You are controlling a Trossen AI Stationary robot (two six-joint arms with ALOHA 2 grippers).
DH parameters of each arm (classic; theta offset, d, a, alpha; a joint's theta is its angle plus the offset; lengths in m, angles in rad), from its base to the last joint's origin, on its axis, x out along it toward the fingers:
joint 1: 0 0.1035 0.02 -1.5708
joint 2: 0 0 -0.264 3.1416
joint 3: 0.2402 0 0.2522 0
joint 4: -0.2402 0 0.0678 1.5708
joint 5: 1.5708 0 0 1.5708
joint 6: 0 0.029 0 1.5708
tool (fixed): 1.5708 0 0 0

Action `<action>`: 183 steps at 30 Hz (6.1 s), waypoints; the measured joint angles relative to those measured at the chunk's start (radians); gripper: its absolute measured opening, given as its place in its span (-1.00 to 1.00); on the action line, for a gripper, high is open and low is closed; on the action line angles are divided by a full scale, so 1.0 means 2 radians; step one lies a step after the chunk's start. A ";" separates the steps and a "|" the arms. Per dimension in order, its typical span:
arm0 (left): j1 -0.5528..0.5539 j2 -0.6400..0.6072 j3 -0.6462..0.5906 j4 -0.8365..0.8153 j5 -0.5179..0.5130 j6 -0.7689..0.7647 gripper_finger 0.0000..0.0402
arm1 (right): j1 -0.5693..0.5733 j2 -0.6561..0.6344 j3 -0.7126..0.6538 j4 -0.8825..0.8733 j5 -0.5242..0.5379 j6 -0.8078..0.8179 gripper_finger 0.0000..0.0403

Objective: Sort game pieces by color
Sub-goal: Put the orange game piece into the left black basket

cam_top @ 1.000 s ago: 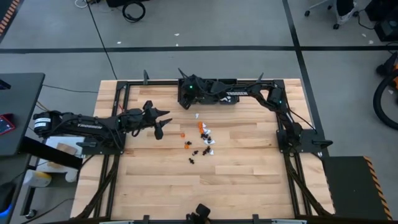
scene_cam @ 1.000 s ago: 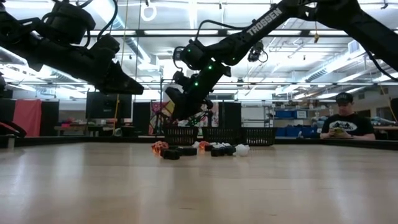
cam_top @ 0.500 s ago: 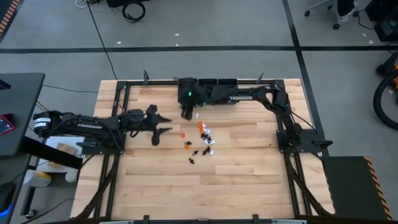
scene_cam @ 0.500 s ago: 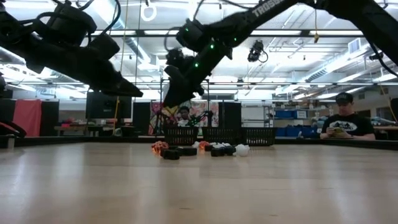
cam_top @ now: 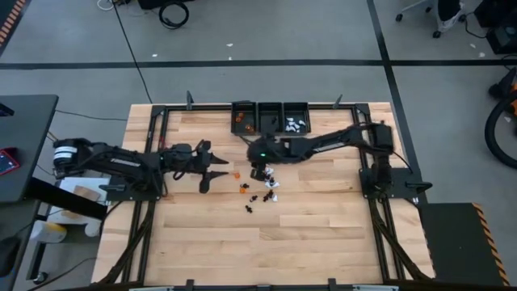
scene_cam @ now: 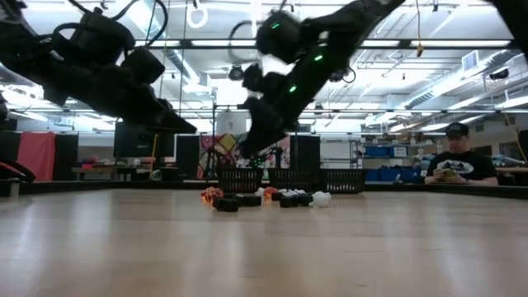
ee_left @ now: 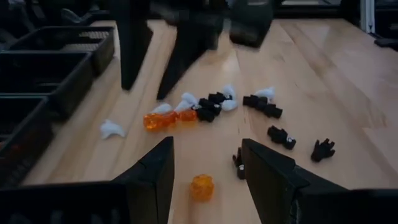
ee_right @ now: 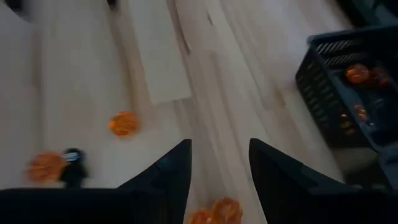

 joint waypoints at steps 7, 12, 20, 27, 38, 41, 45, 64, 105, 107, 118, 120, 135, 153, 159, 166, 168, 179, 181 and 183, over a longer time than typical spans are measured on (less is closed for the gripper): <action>-0.006 0.099 0.002 0.103 -0.009 0.000 -0.17 | 0.024 -0.081 -0.174 0.200 0.008 0.004 -0.18; -0.007 0.156 0.025 0.124 -0.021 -0.004 -0.17 | 0.048 -0.101 -0.272 0.358 0.039 0.000 -0.18; -0.015 0.255 0.073 0.129 -0.032 -0.011 -0.17 | 0.060 -0.101 -0.334 0.503 0.054 -0.010 -0.18; -0.010 0.311 0.074 0.178 -0.032 -0.010 -0.17 | 0.060 -0.101 -0.335 0.501 0.046 -0.009 -0.18; -0.010 0.392 0.076 0.247 -0.034 -0.006 -0.17 | 0.059 -0.101 -0.335 0.500 0.037 -0.012 -0.18; -0.010 0.392 0.076 0.239 -0.034 -0.004 -0.23 | 0.059 -0.101 -0.335 0.500 0.037 -0.021 -0.18; -0.010 0.392 0.077 0.233 -0.035 0.000 -0.39 | 0.059 -0.101 -0.335 0.499 0.037 -0.026 -0.18; -0.010 0.375 0.076 0.223 -0.036 0.009 -0.66 | 0.060 -0.100 -0.335 0.497 0.024 -0.023 -0.18; 0.091 0.324 0.268 -0.011 -0.045 0.077 -0.63 | 0.059 -0.100 -0.335 0.471 0.041 -0.036 -0.18; 0.098 0.324 0.280 -0.014 -0.045 0.078 -0.63 | 0.059 -0.100 -0.335 0.465 0.041 -0.033 -0.18; 0.158 0.324 0.321 -0.031 -0.045 0.022 -0.63 | 0.059 -0.100 -0.335 0.465 0.037 -0.035 -0.18; 0.173 0.324 0.321 -0.028 -0.046 0.008 -0.63 | 0.059 -0.100 -0.335 0.465 0.037 -0.036 -0.18; 0.202 0.350 0.321 -0.003 -0.046 -0.016 -0.38 | 0.059 -0.100 -0.335 0.467 0.037 -0.032 -0.18; 0.129 0.191 0.251 -0.043 -0.069 0.077 -0.16 | 0.076 -0.130 -0.335 0.445 0.066 -0.048 -0.18; 0.082 0.149 0.186 -0.030 -0.069 0.078 -0.21 | 0.075 -0.131 -0.335 0.423 0.070 -0.045 -0.18; 0.033 0.145 0.128 -0.034 -0.069 0.071 -0.22 | 0.074 -0.131 -0.335 0.418 0.082 -0.044 -0.18; 0.022 0.145 0.119 -0.033 -0.070 0.069 -0.22 | 0.074 -0.131 -0.335 0.418 0.082 -0.044 -0.18; -0.015 0.146 0.113 -0.040 -0.069 0.060 -0.22 | 0.064 -0.131 -0.335 0.400 0.080 0.001 -0.18; -0.015 0.146 0.113 -0.039 -0.069 0.050 -0.22 | 0.064 -0.131 -0.335 0.400 0.080 0.008 -0.18; -0.014 0.146 0.113 -0.040 -0.070 0.048 -0.22 | 0.064 -0.131 -0.335 0.400 0.080 0.004 -0.18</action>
